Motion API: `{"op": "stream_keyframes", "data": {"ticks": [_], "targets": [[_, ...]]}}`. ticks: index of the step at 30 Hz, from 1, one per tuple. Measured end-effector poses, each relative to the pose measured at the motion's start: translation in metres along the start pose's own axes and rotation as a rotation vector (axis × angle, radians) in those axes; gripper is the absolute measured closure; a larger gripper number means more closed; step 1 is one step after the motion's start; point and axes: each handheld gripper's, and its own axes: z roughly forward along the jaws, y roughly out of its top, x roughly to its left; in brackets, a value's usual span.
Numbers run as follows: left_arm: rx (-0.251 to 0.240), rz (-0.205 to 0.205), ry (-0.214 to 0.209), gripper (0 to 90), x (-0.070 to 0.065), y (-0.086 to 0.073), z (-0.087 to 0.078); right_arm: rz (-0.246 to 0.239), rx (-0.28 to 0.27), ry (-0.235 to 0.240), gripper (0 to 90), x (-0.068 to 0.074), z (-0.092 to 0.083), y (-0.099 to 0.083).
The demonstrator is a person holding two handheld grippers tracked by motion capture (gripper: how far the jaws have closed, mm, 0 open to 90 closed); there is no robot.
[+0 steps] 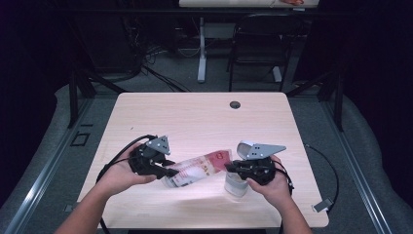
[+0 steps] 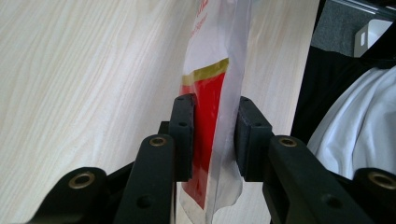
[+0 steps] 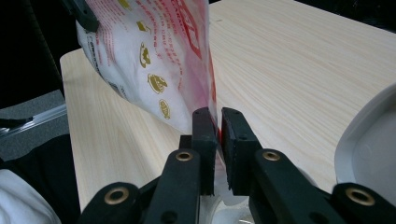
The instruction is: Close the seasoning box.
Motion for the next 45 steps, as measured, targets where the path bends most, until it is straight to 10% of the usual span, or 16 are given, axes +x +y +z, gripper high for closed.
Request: {"op": "stream_keyframes", "data": {"ticks": [45], "targets": [[0.017, 0.012, 0.001, 75.7, 0.002, 0.016, -0.008, 0.011, 0.007, -0.02, 83.6, -0.005, -0.009, -0.008]]}}
